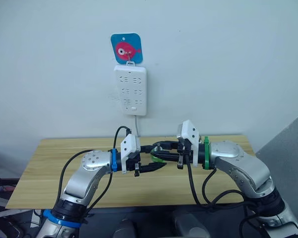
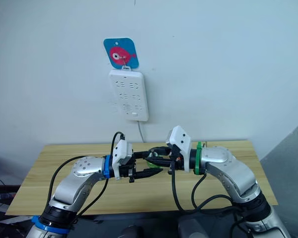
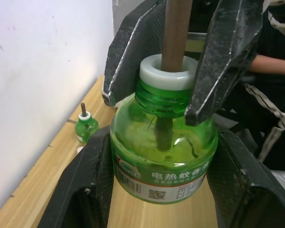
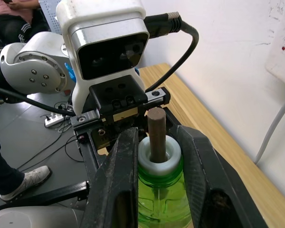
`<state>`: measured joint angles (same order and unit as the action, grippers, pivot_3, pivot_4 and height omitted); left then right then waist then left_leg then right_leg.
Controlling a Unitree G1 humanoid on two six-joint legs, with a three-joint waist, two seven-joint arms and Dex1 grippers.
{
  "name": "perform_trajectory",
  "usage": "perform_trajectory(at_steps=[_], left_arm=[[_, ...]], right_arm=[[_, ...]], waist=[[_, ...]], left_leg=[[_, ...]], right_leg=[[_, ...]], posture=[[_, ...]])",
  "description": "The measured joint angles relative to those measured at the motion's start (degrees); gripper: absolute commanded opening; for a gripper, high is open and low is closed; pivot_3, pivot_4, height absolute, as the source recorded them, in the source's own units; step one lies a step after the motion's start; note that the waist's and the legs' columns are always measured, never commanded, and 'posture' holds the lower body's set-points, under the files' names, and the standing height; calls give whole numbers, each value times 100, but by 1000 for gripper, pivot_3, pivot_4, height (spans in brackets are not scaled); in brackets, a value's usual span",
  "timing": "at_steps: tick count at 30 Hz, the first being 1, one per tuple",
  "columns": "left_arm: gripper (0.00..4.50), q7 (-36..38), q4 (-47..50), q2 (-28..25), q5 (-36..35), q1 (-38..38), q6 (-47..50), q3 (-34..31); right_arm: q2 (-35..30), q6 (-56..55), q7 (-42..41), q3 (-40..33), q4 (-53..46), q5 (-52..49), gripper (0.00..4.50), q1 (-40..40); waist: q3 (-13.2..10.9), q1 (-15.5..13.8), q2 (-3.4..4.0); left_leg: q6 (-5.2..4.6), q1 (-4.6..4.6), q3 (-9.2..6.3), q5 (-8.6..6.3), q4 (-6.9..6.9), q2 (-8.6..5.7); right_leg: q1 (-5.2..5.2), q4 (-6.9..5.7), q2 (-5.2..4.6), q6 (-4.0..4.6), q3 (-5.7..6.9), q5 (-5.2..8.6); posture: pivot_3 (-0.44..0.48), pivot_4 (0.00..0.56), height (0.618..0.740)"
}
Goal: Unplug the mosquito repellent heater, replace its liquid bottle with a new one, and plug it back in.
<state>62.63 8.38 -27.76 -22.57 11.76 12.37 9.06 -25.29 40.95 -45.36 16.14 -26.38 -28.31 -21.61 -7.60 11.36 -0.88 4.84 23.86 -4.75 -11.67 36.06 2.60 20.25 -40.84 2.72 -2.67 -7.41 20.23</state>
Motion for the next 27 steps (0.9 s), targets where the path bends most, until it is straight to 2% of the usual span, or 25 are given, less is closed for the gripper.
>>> perform_trajectory(at_steps=[3, 4, 8, 10, 15, 19, 23, 27], left_arm=[[4460, -78, 1, -11, -112, 4, 151, -119], [4500, -92, 0, -29, -181, -7, 275, -174], [4500, -122, 17, -195, -485, -114, 845, -342], [4500, -264, 119, -205, -884, -187, 1426, -483], [4500, -997, 684, -61, -2334, -121, 3031, -1050], [4500, -1867, 835, 320, -3694, 140, 3974, -1556], [4500, -2797, 911, 805, -4522, 374, 4213, -1854], [4500, -3509, 913, 1031, -5187, 390, 4333, -1937]], right_arm=[[0, 137, -4, -185, 0, -188, 857, 13], [2, 224, 13, -319, 0, -311, 857, 15], [4, 622, 166, -936, 0, -868, 857, 19], [152, 915, 407, -1333, 0, -1271, 857, 34], [796, 1511, 1411, -2236, 24, -2481, 857, 59], [1402, 1695, 2480, -2781, 155, -3524, 857, 91], [1759, 1672, 3415, -2983, 220, -4407, 857, 96], [1885, 1472, 4061, -3065, 311, -4995, 857, 97]], waist=[[3, -1, -2], [5, 0, -4], [11, 6, -11], [12, 12, -12], [22, 19, -13], [34, 27, -14], [52, 20, -14], [60, 20, -13]], left_leg=[[0, 0, -1, 0, 0, -1], [0, 1, -1, 0, 1, -1], [0, 0, -2, 0, 1, -1], [0, 1, -6, 0, 1, 0], [0, 3, -11, 0, 3, 0], [0, 3, -10, 0, 6, -1], [0, 3, -10, 0, 8, -2], [0, 2, -10, 0, 7, -2]], right_leg=[[-1, -1, 0, 0, 1, 0], [-1, -1, 0, 0, 1, 0], [-1, -2, 0, 0, 2, 0], [0, -5, 0, 0, 6, 0], [-2, -8, 0, 0, 10, 0], [-2, -11, 0, 0, 10, 0], [-2, -11, 0, 0, 8, 0], [-2, -12, 0, 0, 8, 0]], posture=[[-186, 44, 733], [-186, 43, 733], [-190, 36, 733], [-191, 33, 733], [-188, 30, 733], [-181, 26, 733], [-179, 25, 733], [-178, 25, 733]])
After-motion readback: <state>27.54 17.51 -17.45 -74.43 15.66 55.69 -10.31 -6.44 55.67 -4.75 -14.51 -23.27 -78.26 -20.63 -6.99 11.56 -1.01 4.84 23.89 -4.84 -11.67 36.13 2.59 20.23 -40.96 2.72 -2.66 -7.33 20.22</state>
